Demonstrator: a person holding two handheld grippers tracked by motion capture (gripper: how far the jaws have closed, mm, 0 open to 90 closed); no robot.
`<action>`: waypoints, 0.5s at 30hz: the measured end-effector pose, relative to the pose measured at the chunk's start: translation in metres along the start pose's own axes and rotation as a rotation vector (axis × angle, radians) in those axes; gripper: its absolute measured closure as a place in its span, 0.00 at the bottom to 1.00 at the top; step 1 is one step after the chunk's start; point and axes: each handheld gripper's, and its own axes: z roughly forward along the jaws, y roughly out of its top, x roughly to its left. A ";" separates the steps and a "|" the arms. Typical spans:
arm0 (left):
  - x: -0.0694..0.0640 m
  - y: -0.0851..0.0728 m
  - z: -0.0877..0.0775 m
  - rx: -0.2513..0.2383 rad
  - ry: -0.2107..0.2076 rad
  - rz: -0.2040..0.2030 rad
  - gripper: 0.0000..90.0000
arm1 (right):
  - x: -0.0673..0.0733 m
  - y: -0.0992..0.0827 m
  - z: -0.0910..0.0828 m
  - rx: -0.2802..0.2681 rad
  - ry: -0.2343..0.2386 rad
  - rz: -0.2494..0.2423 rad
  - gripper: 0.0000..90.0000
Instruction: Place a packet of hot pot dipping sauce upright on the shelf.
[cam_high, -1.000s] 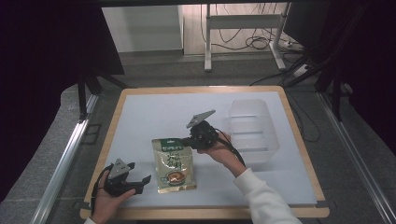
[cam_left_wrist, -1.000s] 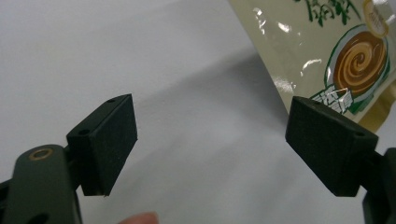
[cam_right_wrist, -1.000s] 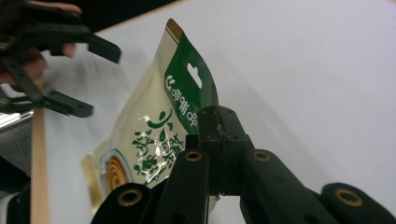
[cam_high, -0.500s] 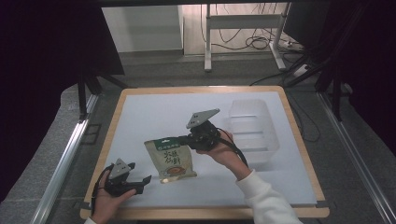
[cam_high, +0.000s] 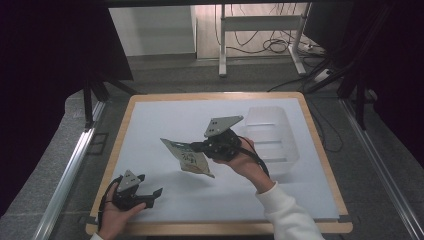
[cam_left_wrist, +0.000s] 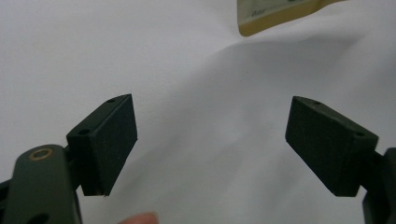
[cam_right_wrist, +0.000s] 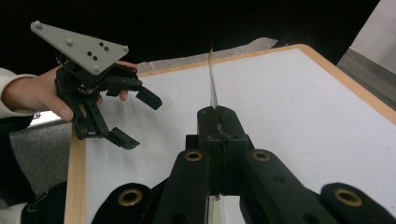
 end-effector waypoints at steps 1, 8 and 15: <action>0.000 0.000 0.000 0.000 0.000 0.000 0.19 | -0.001 0.000 -0.002 -0.003 -0.003 0.000 1.00; 0.000 0.000 0.000 0.002 0.001 0.002 0.19 | -0.008 0.001 -0.014 -0.021 -0.020 0.009 1.00; 0.000 0.000 0.001 0.007 0.008 0.000 0.19 | -0.012 0.003 -0.023 -0.039 -0.034 0.016 1.00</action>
